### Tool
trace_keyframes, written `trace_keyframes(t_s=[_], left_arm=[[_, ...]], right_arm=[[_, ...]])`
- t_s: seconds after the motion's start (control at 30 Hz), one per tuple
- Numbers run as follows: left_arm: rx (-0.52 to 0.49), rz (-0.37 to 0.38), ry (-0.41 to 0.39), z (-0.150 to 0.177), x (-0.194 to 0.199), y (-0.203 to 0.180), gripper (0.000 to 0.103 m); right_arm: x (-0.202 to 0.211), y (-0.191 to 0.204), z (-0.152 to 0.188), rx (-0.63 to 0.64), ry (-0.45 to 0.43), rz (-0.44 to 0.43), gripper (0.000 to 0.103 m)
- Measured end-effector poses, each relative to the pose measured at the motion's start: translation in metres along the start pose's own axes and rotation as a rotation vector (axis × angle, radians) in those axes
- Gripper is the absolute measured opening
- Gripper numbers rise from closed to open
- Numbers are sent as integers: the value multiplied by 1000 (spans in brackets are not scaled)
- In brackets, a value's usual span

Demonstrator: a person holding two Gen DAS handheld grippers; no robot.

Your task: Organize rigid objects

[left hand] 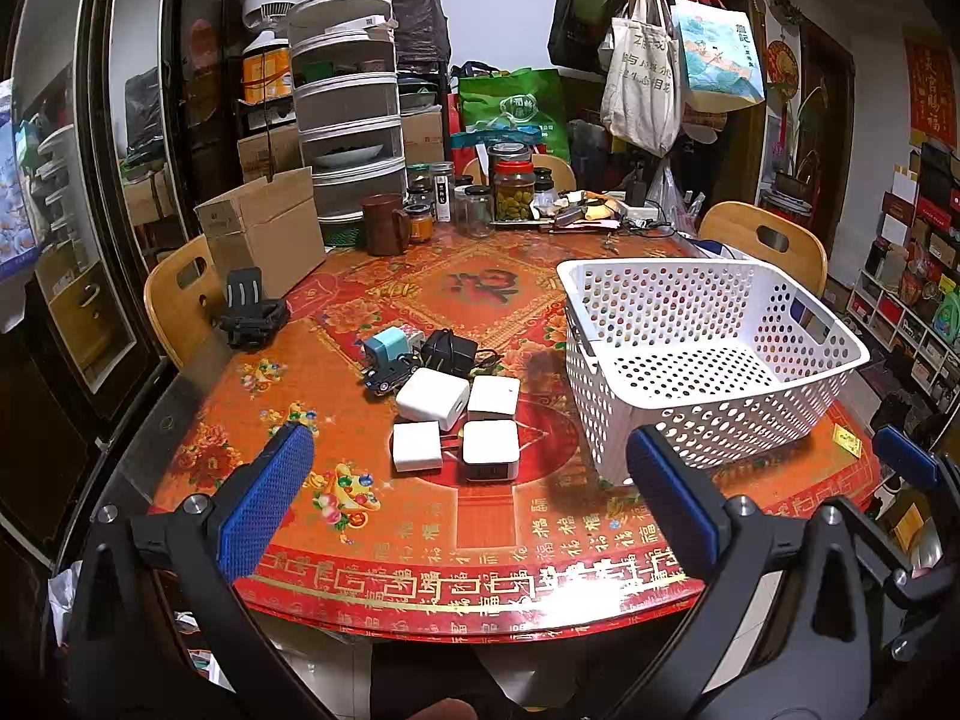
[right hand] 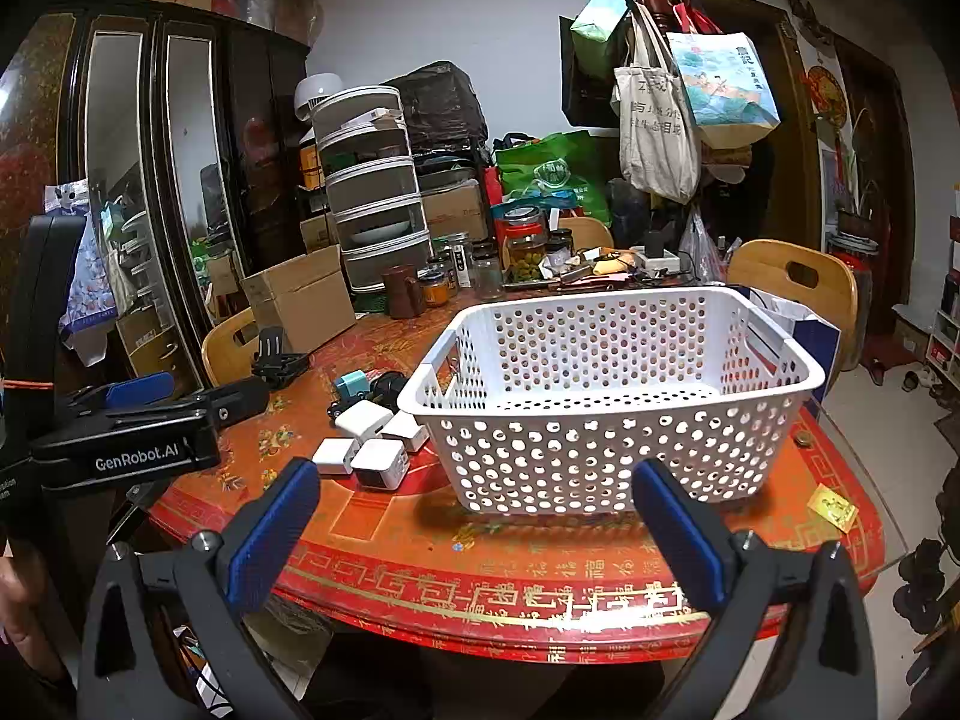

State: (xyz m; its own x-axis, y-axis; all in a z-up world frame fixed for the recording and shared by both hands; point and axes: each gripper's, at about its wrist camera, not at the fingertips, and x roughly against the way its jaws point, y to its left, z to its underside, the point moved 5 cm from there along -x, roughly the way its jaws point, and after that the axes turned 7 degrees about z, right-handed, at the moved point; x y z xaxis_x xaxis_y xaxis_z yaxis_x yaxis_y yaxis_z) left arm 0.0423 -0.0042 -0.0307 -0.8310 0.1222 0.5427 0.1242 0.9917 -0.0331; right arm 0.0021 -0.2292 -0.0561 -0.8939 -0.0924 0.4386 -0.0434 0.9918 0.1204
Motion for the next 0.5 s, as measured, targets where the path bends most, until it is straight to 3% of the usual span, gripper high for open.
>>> trace_keyframes(t_s=[0.5], left_arm=[[0,-1,2,0,-1,0,103]], right_arm=[[0,0,0,0,-1,0,103]])
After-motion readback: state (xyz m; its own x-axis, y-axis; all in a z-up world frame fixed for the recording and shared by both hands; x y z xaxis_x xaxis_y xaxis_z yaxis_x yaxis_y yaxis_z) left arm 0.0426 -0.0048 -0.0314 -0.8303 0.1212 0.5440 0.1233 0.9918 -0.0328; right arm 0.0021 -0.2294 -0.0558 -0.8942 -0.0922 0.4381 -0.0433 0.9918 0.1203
